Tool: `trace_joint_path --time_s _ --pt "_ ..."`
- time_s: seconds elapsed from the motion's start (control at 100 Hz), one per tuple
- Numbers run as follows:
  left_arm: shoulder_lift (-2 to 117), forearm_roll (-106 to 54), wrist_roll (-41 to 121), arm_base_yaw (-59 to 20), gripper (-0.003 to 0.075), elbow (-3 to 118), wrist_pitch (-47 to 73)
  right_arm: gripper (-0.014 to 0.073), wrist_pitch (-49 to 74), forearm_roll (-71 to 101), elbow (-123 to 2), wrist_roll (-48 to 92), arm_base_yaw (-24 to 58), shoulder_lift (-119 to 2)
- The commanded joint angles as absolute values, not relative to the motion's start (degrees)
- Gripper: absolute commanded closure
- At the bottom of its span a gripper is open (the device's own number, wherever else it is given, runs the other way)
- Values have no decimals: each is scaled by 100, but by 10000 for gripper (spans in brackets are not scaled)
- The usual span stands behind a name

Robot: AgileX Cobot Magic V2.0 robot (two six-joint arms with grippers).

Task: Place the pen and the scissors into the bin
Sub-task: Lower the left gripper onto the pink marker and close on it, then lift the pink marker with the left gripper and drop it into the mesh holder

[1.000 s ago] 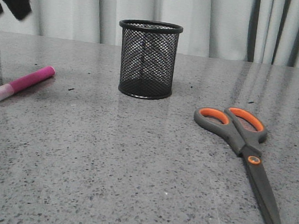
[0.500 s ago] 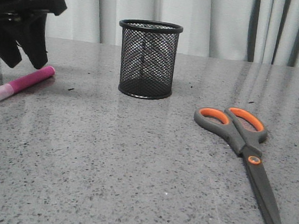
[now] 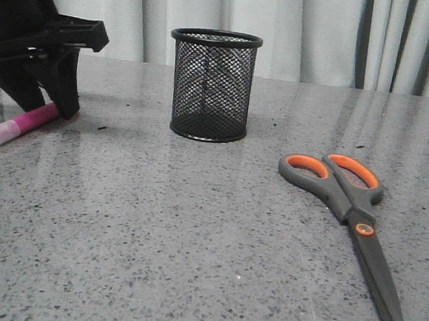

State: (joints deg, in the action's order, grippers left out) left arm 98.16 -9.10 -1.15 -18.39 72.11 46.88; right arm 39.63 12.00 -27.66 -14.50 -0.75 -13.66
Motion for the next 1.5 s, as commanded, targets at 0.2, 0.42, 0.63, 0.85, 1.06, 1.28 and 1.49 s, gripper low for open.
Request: trace_joint_path --time_s 0.2,0.42,0.63,0.85,1.06,1.28,1.49 --pt "9907 -998 -115 -1881 527 7273 4649 242 3592 1270 -2960 -1399 -94 -1485" --pt "9957 -1093 -69 -1881 740 7287 4529 242 3592 1292 -2960 -1399 -94 -1485" --pt "9274 -1336 121 -1881 740 7587 3389 242 3592 1292 -2960 -1399 -94 -1485" --pt "8362 -2909 846 -2006 739 7894 1497 242 3592 1292 -2960 -1399 -94 -1485" --pt "8260 -3607 1603 -2915 739 7894 132 242 3350 1292 -2960 -1399 -94 -1498" --pt "8878 -3309 1634 -3734 739 7894 -749 242 3246 1292 -2960 -1399 -94 -1523" --pt "9488 -3309 1634 -3820 739 7894 -951 242 3269 1292 -2960 -1399 -94 -1523"
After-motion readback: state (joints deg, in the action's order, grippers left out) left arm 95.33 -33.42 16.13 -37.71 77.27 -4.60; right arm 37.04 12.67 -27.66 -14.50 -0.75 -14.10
